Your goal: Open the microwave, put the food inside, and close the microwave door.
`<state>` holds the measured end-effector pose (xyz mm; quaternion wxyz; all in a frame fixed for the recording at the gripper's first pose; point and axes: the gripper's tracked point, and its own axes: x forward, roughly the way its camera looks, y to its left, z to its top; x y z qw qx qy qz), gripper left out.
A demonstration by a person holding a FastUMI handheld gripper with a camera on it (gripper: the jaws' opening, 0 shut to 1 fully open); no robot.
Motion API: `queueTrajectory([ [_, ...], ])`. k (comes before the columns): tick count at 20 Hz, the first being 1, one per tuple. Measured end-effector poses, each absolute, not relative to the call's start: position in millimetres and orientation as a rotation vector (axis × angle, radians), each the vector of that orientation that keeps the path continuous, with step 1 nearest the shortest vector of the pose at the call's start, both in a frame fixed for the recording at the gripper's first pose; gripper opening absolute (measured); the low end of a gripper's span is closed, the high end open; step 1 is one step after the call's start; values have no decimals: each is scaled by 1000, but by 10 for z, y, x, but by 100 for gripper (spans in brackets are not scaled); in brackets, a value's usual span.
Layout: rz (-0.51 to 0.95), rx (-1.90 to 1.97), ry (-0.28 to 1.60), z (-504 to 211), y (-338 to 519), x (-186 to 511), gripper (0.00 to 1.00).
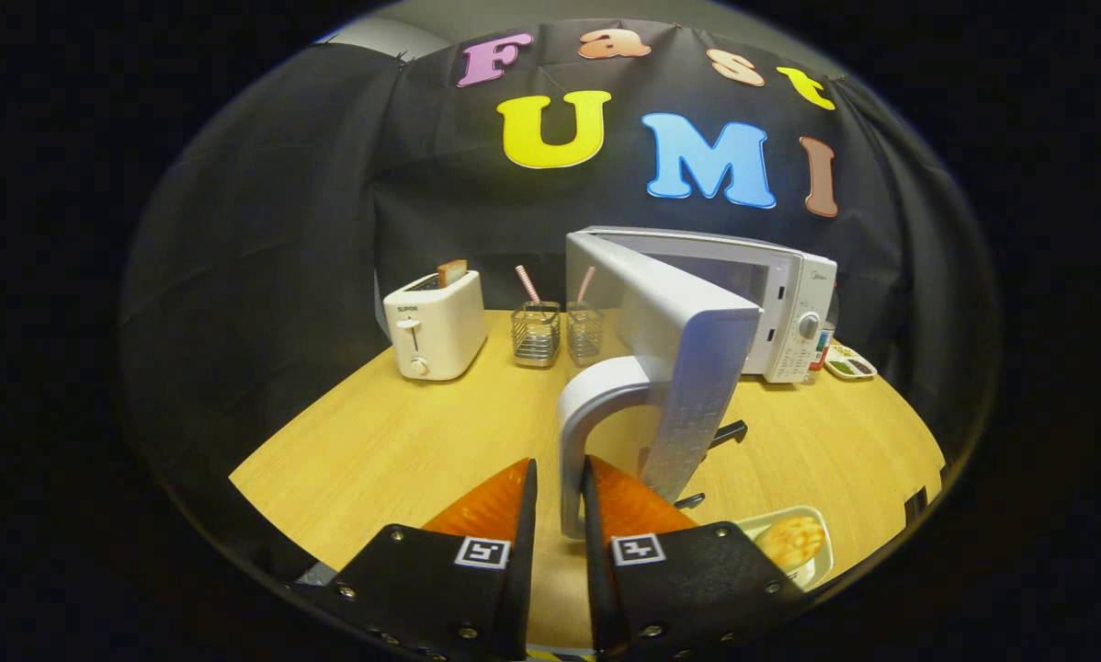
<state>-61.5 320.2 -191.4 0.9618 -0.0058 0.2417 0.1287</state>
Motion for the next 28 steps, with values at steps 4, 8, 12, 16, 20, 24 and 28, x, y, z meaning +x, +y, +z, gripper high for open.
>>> queueTrajectory([
  [4,402,52,484,-1855,3547,-802,38],
  [8,585,101,428,-1517,3787,-997,47],
  [12,689,90,312,-1047,3676,-1227,92],
  [16,641,66,225,-728,3224,-1151,98],
  [20,532,39,215,-709,2630,-918,98],
  [24,411,40,271,-937,2038,-768,98],
  [28,324,24,340,-1244,1595,-699,98],
])
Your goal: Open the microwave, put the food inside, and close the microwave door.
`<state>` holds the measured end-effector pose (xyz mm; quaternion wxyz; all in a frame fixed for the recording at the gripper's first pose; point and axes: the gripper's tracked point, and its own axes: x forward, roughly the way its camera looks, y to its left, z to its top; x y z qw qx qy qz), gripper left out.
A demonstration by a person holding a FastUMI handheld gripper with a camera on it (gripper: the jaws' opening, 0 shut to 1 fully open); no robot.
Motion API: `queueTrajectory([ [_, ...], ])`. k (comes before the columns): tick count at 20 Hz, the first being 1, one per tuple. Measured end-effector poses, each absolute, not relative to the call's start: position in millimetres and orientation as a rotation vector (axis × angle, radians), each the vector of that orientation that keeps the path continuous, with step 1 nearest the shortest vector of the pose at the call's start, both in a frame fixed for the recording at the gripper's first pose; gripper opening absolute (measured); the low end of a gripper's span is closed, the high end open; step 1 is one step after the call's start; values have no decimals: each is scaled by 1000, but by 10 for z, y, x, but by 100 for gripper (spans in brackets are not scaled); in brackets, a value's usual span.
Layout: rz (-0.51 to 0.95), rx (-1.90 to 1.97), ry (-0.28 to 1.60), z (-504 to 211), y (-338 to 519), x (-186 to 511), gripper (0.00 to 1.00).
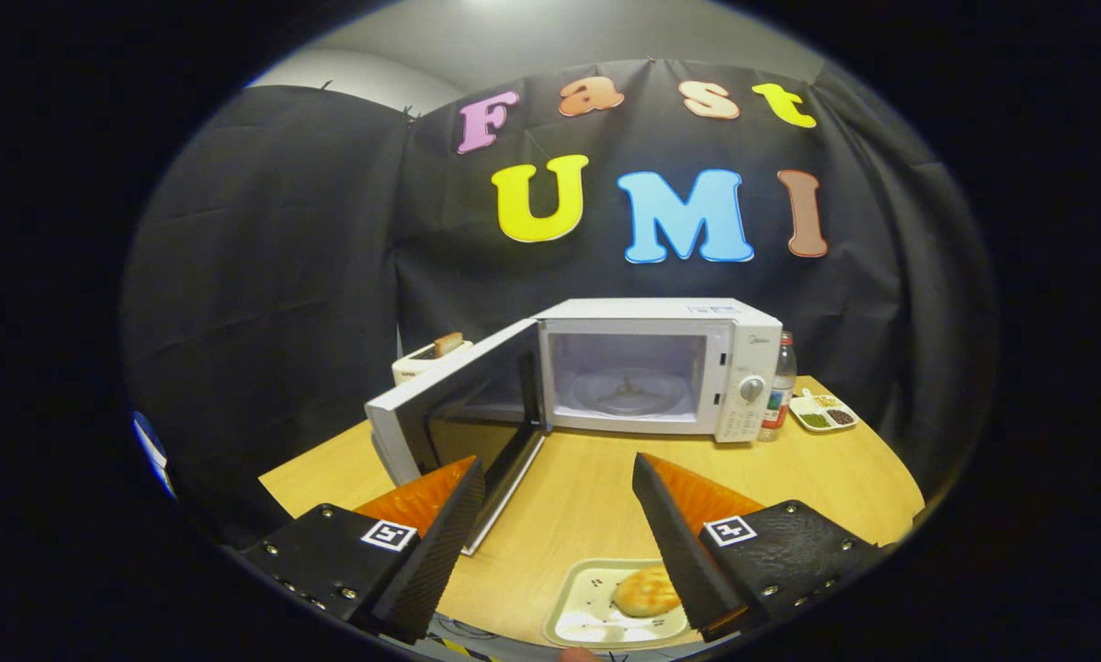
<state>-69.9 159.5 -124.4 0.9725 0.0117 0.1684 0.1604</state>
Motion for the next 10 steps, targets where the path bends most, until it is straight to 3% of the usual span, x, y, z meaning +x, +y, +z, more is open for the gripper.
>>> queueTrajectory([
  [10,222,-9,601,-2329,1094,-749,98],
])
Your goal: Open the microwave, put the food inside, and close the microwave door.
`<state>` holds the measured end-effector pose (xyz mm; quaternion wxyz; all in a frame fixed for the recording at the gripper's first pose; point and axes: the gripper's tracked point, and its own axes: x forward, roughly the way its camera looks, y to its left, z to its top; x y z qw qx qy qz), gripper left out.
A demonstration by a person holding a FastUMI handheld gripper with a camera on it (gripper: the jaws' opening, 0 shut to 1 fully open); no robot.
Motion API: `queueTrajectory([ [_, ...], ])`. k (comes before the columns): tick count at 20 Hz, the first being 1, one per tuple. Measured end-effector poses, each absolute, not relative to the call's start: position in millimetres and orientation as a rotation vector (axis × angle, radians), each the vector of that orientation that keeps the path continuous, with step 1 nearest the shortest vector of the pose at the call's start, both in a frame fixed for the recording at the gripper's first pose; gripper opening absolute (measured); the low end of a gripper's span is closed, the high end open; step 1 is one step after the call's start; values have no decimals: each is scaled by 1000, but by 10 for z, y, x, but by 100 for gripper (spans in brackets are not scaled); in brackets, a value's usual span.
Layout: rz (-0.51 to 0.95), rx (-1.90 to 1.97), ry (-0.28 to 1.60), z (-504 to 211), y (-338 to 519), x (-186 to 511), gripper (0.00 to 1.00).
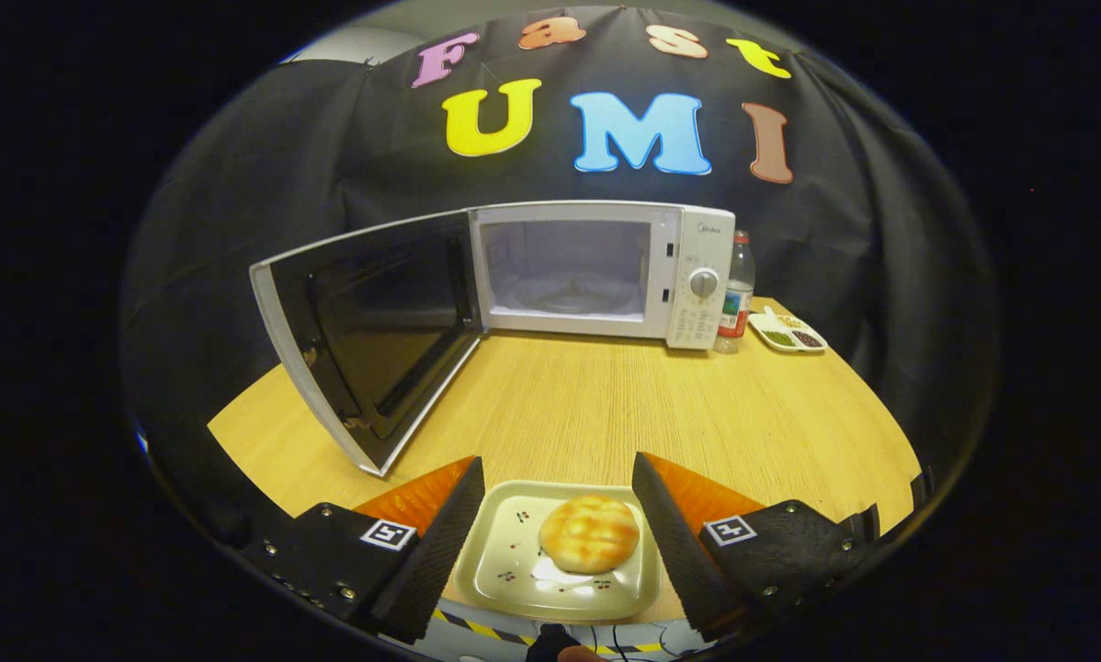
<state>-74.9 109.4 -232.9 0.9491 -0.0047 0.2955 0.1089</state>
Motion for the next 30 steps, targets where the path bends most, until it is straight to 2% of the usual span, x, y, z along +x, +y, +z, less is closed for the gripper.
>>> queueTrajectory([
  [13,154,-8,809,-2980,962,-745,99],
  [17,149,-11,856,-3094,909,-771,93],
  [18,150,-10,858,-3082,916,-767,92],
  [21,184,8,862,-3053,999,-795,78],
  [30,240,227,740,-2360,1330,-295,77],
])
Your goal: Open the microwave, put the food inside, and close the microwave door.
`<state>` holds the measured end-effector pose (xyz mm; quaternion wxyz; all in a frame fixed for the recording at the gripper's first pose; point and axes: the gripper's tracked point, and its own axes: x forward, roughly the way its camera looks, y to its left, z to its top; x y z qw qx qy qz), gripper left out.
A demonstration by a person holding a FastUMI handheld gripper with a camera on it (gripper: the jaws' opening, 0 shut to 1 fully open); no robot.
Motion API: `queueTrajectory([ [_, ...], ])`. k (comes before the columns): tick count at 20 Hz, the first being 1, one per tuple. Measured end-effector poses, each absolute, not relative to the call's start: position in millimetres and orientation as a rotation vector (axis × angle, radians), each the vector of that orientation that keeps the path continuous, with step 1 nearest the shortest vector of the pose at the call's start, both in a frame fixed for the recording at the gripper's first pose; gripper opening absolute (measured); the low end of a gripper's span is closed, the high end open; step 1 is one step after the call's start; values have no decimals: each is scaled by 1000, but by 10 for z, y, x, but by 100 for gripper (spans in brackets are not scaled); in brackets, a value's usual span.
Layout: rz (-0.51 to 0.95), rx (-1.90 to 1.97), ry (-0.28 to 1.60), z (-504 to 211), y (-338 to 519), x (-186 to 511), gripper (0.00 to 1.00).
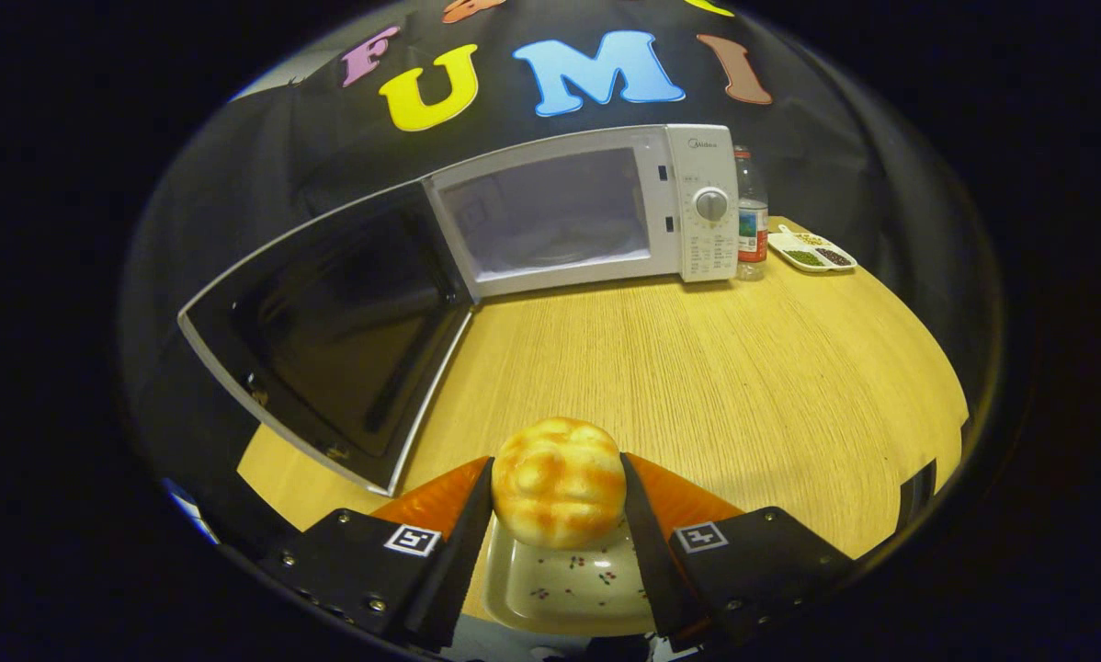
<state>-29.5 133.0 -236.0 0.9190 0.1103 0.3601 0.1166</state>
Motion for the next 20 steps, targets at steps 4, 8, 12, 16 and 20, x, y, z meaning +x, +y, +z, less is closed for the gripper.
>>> queueTrajectory([
  [4,233,289,695,-2159,1381,58,77],
  [8,226,345,667,-2063,1442,375,77],
  [12,230,402,639,-1993,1525,686,77],
  [16,238,429,608,-1947,1594,987,77],
  [20,248,446,588,-1940,1673,1294,77],
])
